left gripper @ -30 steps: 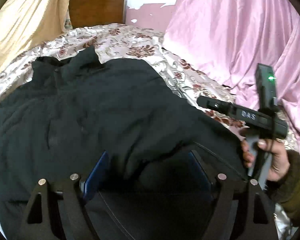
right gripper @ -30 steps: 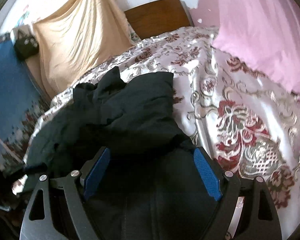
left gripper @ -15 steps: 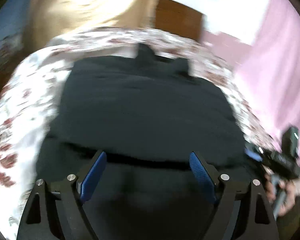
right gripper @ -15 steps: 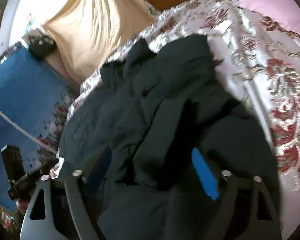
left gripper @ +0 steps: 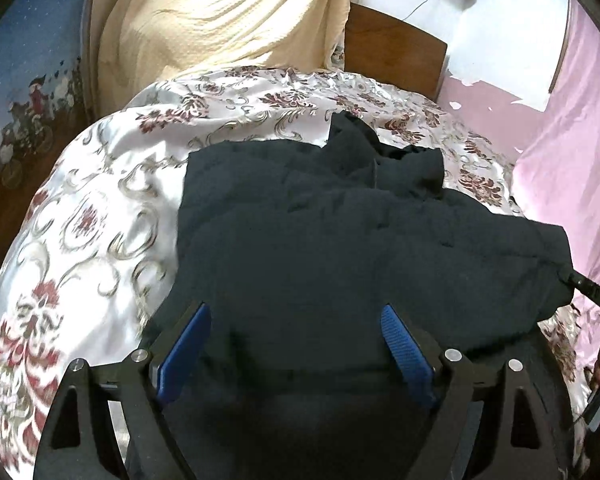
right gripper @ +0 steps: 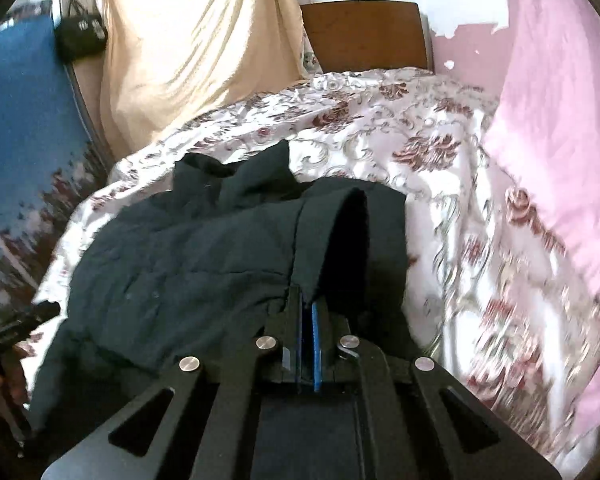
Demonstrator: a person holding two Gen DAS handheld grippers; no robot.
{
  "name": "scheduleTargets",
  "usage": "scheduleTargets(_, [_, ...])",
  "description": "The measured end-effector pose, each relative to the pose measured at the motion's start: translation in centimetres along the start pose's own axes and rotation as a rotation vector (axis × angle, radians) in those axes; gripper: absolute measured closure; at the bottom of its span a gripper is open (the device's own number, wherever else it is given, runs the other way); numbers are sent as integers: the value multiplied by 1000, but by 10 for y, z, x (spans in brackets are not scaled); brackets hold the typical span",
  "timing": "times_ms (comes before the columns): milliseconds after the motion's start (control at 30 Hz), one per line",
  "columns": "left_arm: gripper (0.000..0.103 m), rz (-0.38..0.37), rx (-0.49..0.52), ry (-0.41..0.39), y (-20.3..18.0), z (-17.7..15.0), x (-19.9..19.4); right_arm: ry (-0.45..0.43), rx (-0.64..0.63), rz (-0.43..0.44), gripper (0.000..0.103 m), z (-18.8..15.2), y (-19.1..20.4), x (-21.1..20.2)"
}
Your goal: Fold large clothes
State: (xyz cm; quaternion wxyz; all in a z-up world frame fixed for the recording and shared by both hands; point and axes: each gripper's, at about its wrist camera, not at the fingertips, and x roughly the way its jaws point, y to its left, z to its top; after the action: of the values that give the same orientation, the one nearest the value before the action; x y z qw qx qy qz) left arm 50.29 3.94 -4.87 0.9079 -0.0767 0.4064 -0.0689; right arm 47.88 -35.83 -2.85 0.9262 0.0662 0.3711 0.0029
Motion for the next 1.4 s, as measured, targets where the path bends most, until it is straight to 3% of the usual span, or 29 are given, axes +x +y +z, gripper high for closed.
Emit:
scheduleTargets(133, [16, 29, -2, 52, -3, 13, 34, 79, -9, -56, 98, 3, -12, 36])
scheduleTargets(200, [16, 30, 5, 83, -3, 13, 48, 128, 10, -79, 92, -2, -18, 54])
scheduleTargets(333, [8, 44, 76, 85, -9, 3, 61, 32, -69, -186, 83, -5, -8, 46])
scheduleTargets(400, [7, 64, 106, 76, -13, -2, 64, -3, -129, -177, 83, -2, 4, 45])
scheduleTargets(533, [3, 73, 105, 78, -11, -6, 70, 108, -216, -140, 83, -5, 21, 78])
scheduleTargets(800, [0, 29, 96, 139, -3, 0, 77, 147, -188, -101, 83, -11, 19, 99])
scheduleTargets(867, [0, 21, 105, 156, 0, 8, 71, 154, -185, -81, 80, -7, 16, 95])
scheduleTargets(1000, [0, -11, 68, 148, 10, 34, 55, 134, -170, -28, 56, 11, 8, 82])
scheduleTargets(1133, [0, -64, -35, 123, 16, 74, 52, 118, -139, 18, 49, 39, 10, 77])
scheduleTargets(1300, [0, -97, -85, 79, 3, 129, 78, 111, -55, 61, 32, 82, 21, 97])
scheduleTargets(1400, [0, -109, -101, 76, -11, 157, 106, 119, 43, 98, 31, 108, 27, 121])
